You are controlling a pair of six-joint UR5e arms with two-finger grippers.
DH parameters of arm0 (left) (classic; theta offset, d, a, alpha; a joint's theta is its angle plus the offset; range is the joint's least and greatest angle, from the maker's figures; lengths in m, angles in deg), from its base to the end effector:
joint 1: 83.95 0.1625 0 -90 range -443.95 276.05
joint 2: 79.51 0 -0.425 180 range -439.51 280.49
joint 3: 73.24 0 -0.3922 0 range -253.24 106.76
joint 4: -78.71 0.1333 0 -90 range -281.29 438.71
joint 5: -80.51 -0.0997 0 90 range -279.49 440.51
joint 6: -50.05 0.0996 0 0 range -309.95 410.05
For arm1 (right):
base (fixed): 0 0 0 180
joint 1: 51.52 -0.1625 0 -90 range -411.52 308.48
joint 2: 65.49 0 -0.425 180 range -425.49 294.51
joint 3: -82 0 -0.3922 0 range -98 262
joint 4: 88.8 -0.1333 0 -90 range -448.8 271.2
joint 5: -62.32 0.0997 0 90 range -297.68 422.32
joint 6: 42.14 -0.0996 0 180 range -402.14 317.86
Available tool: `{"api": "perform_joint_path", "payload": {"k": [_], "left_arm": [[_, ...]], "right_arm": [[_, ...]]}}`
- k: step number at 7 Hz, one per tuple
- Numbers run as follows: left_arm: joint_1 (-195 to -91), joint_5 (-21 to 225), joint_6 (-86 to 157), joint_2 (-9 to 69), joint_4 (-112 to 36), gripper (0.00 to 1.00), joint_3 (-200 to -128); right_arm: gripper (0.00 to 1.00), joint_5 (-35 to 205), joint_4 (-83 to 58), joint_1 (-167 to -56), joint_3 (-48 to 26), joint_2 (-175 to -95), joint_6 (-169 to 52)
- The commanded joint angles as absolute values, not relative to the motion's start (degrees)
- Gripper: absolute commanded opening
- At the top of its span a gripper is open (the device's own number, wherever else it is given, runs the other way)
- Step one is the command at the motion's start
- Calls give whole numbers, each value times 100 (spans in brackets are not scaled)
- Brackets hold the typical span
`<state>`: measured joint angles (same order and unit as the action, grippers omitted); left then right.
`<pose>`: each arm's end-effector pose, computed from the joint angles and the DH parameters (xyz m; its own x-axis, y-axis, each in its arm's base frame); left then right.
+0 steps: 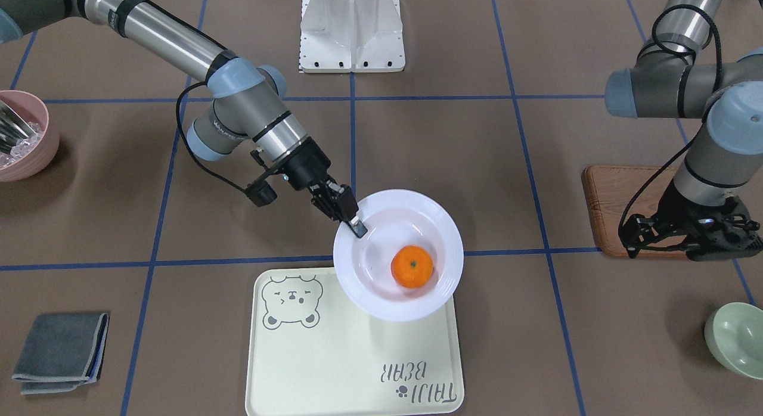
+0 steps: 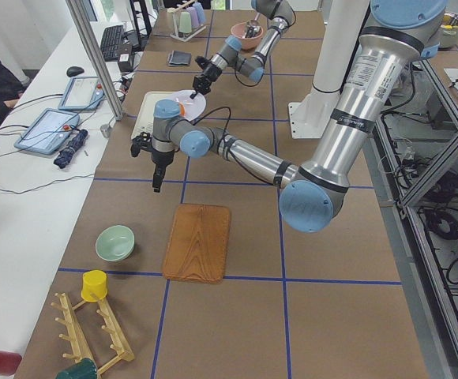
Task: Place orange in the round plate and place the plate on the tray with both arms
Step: 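Slide the plate with the right gripper onto the cream bear tray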
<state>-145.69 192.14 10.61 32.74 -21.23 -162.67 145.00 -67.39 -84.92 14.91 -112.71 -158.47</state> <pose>0.2269 -0.6260 0.4375 0.8178 -0.0051 -0.5755 0.1506 0.9670 0.2055 -0.5532 -0.5397 0.2441 -0.2692 0.3494 0.8974 -0.5946 0.6727 -0.4403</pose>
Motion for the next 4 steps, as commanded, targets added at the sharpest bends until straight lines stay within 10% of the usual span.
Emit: {"api": "perform_joint_path", "payload": {"k": [1, 4], "left_arm": [[-14564, 19213, 1058, 3308, -2105, 99, -16263], [-14564, 19213, 1058, 3308, -2096, 99, -16263]], "right_arm": [[0, 14634, -6410, -8974, 2685, -10655, -15851], [0, 15098, -6210, -9011, 2953, -10601, -15842]]}}
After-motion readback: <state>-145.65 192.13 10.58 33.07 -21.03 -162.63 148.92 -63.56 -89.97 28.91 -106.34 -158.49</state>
